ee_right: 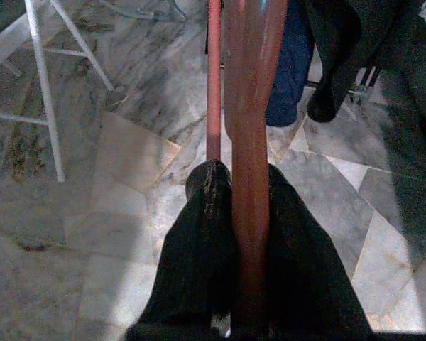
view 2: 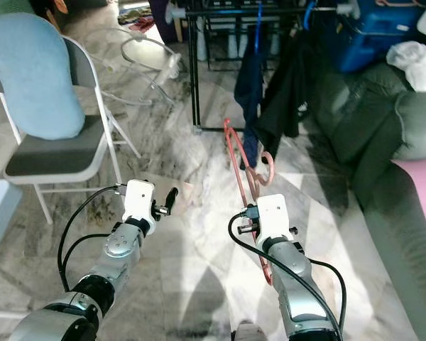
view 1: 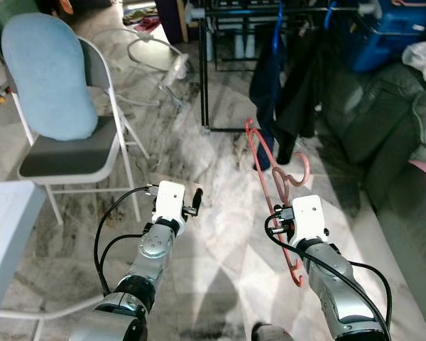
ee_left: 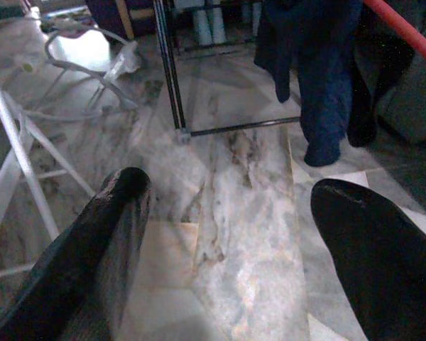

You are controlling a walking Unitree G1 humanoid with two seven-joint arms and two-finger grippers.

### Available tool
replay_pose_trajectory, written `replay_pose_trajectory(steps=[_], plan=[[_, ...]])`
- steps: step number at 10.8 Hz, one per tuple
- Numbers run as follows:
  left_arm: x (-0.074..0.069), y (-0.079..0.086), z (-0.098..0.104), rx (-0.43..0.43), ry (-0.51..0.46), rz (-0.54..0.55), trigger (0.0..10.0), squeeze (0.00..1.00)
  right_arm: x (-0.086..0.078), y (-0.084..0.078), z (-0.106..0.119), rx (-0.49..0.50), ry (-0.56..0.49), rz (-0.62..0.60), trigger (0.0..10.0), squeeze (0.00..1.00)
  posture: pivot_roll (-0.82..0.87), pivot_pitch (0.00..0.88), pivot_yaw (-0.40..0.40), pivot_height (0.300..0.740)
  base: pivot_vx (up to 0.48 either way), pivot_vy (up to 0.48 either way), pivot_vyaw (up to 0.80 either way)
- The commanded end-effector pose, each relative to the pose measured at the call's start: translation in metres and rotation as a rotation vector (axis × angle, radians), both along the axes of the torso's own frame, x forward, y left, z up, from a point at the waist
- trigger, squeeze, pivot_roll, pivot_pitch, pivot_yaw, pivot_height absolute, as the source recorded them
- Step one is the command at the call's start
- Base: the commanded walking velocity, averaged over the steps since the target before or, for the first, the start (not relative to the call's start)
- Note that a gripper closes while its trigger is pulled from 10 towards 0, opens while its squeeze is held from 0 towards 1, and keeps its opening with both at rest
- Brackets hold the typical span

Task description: Hang hanger

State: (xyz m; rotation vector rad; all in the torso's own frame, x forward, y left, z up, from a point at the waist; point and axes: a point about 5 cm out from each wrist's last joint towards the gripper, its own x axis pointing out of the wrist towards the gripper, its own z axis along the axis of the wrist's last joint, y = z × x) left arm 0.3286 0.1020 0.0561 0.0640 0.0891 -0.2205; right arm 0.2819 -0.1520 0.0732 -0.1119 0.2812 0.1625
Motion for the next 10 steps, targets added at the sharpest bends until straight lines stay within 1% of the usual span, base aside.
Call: replay_pose_trajectory(steps=[1, 7, 8, 9, 10], plan=[[0.0008, 0.0014, 0.0, -0.008, 0.01, 0.005, 10.0, 1.0, -0.0008, 0.0021, 0.0037, 0.003, -0.011, 0.005, 10.0, 0.0, -0.3, 0.104, 0.075, 0.74, 0.368, 0.0, 0.0], [0.0008, -0.0034, 0.0003, -0.001, 0.013, -0.009, 10.0, 1.0, -0.0017, 0.0005, 0.0033, 0.001, -0.006, -0.003, 10.0, 0.0, -0.3, 0.103, 0.073, 0.74, 0.338, 0.0, 0.0], [0.0006, -0.0039, 0.0002, -0.005, 0.014, -0.017, 10.0, 0.84, -0.0024, 0.0013, 0.003, 0.002, -0.004, -0.004, 10.0, 0.0, -0.31, 0.109, 0.077, 0.74, 0.371, 0.0, 0.0], [0.0003, -0.0062, 0.0002, -0.01, 0.016, -0.026, 10.0, 0.22, -0.003, 0.0016, 0.0022, 0.002, 0.001, 0.0, 10.0, 0.0, -0.31, 0.109, 0.077, 0.74, 0.379, 0.251, 0.0], [0.0003, -0.0061, 0.0004, -0.01, 0.014, -0.026, 10.0, 0.01, -0.0033, 0.0017, 0.002, 0.002, 0.002, 0.0, 10.0, 0.0, -0.31, 0.112, 0.079, 0.74, 0.382, 0.251, 0.0]])
